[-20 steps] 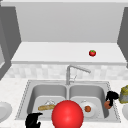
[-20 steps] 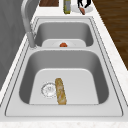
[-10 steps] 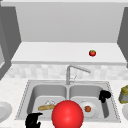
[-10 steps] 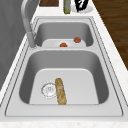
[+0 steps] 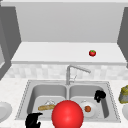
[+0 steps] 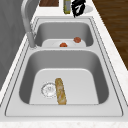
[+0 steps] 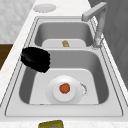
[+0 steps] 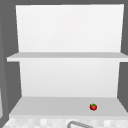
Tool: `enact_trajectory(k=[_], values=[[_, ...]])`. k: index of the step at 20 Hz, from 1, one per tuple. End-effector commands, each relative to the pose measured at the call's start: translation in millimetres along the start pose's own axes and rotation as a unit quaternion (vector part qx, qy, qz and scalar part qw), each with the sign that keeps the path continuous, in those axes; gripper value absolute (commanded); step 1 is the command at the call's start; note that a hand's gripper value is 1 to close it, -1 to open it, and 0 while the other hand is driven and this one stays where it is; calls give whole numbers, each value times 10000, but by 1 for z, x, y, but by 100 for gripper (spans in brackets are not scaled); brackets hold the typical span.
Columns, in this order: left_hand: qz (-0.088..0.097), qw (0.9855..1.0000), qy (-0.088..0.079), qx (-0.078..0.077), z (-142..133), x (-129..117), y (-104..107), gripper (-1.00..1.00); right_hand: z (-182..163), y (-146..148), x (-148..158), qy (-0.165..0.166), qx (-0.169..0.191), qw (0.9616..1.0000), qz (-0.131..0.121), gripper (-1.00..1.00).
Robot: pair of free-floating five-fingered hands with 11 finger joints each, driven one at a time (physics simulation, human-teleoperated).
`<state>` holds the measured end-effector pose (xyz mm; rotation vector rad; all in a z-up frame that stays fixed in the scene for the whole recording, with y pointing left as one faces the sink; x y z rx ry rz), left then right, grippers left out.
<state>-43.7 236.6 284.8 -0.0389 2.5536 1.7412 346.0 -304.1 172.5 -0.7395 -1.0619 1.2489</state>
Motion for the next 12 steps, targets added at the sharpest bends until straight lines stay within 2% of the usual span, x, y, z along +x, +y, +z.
enact_trajectory(k=[1, 5, 6, 12], values=[[0, 10000, 0, 0, 0, 0, 0, 0, -10, 13, 7, 107, 166, 9998, -28, 100], [0, 10000, 0, 0, 0, 0, 0, 0, -21, 25, 9, 66, 286, 9996, -7, 100], [0, 10000, 0, 0, 0, 0, 0, 0, -24, 27, 9, 62, 294, 9995, -17, -100], [0, 10000, 0, 0, 0, 0, 0, 0, -26, 37, 18, -26, 242, 9997, 48, -100]])
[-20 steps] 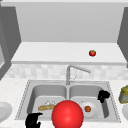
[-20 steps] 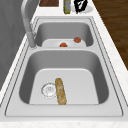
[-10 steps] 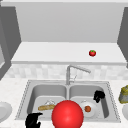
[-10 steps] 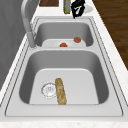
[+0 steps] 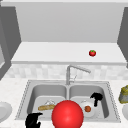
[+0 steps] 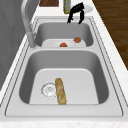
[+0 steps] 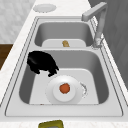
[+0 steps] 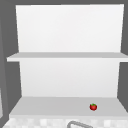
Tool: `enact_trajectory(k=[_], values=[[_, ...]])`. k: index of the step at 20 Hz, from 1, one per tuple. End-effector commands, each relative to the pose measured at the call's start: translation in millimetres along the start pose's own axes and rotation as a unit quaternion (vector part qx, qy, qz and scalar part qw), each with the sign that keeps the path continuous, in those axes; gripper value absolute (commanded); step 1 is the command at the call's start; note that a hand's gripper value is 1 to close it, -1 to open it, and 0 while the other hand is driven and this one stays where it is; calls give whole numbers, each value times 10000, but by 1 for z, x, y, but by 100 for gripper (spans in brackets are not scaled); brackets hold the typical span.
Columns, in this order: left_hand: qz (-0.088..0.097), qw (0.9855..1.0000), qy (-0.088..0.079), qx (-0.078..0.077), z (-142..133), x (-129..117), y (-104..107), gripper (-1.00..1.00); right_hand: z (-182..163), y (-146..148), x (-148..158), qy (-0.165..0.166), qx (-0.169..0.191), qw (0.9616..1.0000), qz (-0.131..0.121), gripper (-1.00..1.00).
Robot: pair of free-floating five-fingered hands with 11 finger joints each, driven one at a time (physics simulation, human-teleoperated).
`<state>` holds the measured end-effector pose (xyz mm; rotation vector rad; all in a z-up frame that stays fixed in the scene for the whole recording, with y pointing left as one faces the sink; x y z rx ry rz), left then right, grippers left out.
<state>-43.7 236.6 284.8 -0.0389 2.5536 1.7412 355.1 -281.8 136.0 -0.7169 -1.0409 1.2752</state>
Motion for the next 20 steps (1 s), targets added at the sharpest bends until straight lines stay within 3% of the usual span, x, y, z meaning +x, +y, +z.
enact_trajectory(k=[1, 4, 8, 14, 20], values=[[0, 10000, 0, 0, 0, 0, 0, 0, -2, 4, 6, -24, 82, 10000, 8, -100], [0, 10000, 0, 0, 0, 0, 0, 0, -6, 12, 20, 51, 193, 9998, 66, -100], [0, 10000, 0, 0, 0, 0, 0, 0, -24, 33, 40, 327, 306, 9981, 418, -100], [0, 10000, 0, 0, 0, 0, 0, 0, -53, 52, 60, 550, 447, 9949, 719, -100], [0, 10000, 0, 0, 0, 0, 0, 0, -61, 64, 51, 565, 802, 9928, 693, -100]])
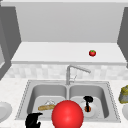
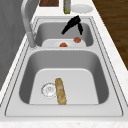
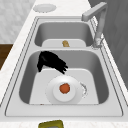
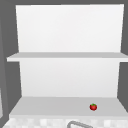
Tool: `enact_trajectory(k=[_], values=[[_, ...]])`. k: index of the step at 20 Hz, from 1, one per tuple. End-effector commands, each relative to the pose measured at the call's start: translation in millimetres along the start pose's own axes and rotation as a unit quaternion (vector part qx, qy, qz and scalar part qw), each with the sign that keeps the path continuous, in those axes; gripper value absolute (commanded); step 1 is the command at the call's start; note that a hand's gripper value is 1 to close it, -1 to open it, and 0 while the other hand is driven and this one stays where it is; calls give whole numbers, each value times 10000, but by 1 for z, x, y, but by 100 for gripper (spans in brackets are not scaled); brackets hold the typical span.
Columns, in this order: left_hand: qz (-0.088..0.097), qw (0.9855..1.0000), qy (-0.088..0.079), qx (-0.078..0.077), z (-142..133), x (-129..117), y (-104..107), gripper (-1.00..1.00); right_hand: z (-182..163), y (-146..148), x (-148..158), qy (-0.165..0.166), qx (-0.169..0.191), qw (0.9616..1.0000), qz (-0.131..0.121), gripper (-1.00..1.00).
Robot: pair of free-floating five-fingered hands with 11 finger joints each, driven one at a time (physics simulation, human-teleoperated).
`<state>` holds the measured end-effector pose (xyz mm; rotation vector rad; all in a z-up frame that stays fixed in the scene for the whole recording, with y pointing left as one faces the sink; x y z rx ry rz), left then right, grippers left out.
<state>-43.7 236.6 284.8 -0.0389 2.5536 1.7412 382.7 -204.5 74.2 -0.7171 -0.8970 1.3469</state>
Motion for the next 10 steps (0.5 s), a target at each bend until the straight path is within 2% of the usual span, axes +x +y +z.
enact_trajectory(k=[1, 6, 10], values=[[0, 10000, 0, 0, 0, 0, 0, 0, -6, 7, -10, 246, 330, 9986, 341, -100], [0, 10000, 0, 0, 0, 0, 0, 0, -14, 21, -15, 281, 676, 9969, 295, -100], [0, 10000, 0, 0, 0, 0, 0, 0, -28, 43, -14, 339, 663, 9969, 251, -100]])
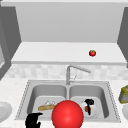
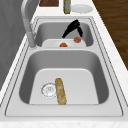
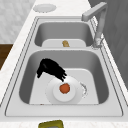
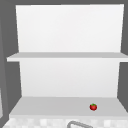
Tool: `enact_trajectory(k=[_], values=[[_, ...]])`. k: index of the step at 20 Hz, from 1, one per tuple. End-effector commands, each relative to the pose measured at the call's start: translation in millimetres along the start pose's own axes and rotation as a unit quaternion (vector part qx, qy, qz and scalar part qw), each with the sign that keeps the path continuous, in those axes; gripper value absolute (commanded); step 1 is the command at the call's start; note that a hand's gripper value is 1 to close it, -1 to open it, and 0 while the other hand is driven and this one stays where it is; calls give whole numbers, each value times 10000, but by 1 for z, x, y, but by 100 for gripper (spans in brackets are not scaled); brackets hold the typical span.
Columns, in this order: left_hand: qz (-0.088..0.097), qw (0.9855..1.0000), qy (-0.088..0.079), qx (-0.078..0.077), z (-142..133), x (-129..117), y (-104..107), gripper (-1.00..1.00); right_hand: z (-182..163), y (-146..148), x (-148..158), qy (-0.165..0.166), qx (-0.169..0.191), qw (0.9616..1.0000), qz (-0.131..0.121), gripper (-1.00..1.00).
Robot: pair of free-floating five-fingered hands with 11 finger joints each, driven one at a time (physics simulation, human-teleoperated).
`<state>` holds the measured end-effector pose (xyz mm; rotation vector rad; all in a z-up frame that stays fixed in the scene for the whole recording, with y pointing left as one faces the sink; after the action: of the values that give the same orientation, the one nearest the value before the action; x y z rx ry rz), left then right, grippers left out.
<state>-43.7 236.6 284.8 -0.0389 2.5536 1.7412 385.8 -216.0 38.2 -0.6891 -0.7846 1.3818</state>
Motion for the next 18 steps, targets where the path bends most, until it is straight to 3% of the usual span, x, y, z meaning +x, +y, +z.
enact_trajectory(k=[1, 15, 18], values=[[0, 10000, 0, 0, 0, 0, 0, 0, -13, 18, 3, 120, 182, 9997, 96, -100], [0, 10000, 0, 0, 0, 0, 0, 0, -57, 72, -18, 31, 87, 10000, 6, -100], [0, 10000, 0, 0, 0, 0, 0, 0, -57, 72, -19, 28, -262, 9997, 8, -100]])
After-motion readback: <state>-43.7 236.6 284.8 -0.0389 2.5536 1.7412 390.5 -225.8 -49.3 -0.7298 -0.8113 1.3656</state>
